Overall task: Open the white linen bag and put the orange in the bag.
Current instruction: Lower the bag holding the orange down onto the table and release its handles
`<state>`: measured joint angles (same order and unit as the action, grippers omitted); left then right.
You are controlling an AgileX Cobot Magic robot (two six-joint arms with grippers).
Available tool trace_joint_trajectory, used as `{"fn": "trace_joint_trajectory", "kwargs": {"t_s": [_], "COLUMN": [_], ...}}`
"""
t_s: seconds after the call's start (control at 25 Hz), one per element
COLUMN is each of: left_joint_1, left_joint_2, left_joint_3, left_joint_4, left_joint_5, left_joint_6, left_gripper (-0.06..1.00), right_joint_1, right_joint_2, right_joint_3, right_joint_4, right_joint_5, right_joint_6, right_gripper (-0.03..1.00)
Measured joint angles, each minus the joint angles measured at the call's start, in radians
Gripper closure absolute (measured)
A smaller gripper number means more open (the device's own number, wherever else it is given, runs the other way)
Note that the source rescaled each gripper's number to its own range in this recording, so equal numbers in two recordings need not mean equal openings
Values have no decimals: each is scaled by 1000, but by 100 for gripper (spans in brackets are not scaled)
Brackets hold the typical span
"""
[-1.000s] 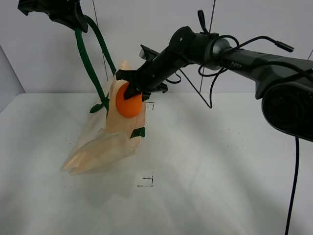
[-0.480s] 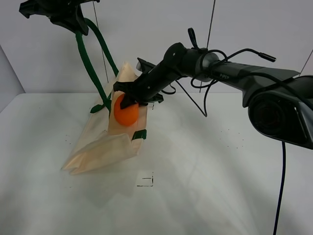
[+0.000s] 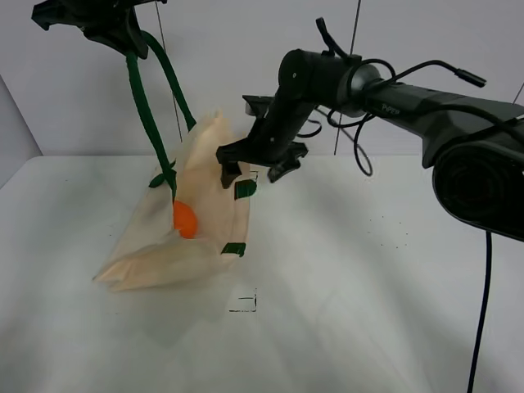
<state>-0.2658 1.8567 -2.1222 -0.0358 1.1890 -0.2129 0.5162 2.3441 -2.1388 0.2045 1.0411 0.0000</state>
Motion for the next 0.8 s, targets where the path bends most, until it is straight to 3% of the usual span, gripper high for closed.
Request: {"fn": "trace_joint_trajectory", "kwargs": {"t_s": [0.08,0.16,0.36,0.8], "left_joint_1": [0,0,0,0], "left_joint_2": [0,0,0,0], "left_joint_3": [0,0,0,0], "left_joint_4": [0,0,0,0], "left_joint_5": [0,0,0,0], "left_joint_6": [0,0,0,0], "left_gripper": [94,94,94,94], "right_joint_1": [-12,-36,-131,-442], "right_joint_2": [-5,-5,-4,-4], "right_joint_3": [-26,-33,-33,-33], "right_joint_4": [-124,-172,-183,-221], "right_joint_5": [69,97,116,166], "right_joint_6": [50,64,61,38], "right_gripper": [-3,-3,-3,-3]}}
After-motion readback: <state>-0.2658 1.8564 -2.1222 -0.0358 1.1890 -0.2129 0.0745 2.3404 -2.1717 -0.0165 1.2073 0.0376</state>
